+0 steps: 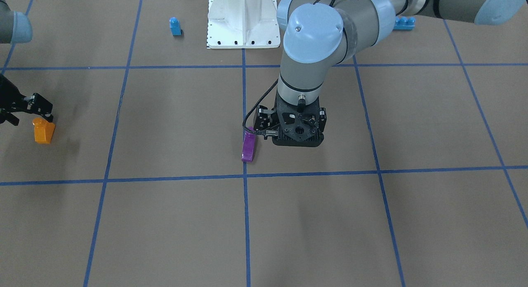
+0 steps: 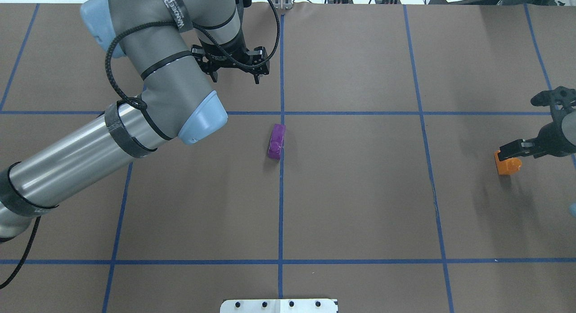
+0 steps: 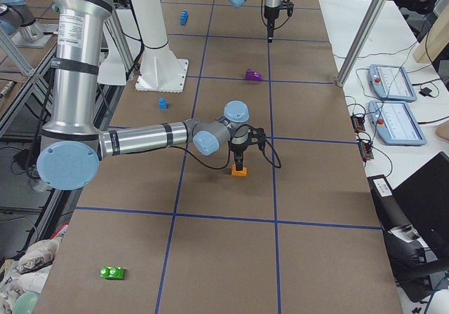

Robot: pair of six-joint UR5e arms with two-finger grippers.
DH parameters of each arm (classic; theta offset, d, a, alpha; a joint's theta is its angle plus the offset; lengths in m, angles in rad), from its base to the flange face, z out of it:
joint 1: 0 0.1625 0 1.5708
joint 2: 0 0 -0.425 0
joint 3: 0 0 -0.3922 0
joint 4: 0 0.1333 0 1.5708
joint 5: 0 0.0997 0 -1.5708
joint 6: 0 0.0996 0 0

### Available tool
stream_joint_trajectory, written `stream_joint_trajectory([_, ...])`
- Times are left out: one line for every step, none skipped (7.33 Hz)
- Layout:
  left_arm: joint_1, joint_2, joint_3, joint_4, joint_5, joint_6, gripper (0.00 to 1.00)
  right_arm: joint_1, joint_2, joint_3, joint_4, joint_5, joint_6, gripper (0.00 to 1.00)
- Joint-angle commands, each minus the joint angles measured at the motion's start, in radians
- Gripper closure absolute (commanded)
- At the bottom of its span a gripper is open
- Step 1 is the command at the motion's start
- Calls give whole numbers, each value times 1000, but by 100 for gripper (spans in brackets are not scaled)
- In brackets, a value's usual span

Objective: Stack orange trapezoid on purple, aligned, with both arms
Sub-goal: 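Lower the right gripper onto the orange trapezoid block while the left arm withdraws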

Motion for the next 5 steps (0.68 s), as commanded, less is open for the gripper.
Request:
stream_joint_trajectory([0,2,0,0,-1,0,0,-29,47,-117,94,-4,2,0])
stream_joint_trajectory([0,9,-2,-3,-1,0,0,-29,49,-122,94,-4,0,1])
stream_joint_trajectory([0,17,-2,-6,-4,0,0,-26,46,-119,94,0,0,1])
stream_joint_trajectory([0,17,-2,-8,-2,0,1,-26,38,-119,94,3,0,1])
stream_joint_trajectory([0,17,0,-8,-2,0,0,-22,30,-112,94,9,0,4])
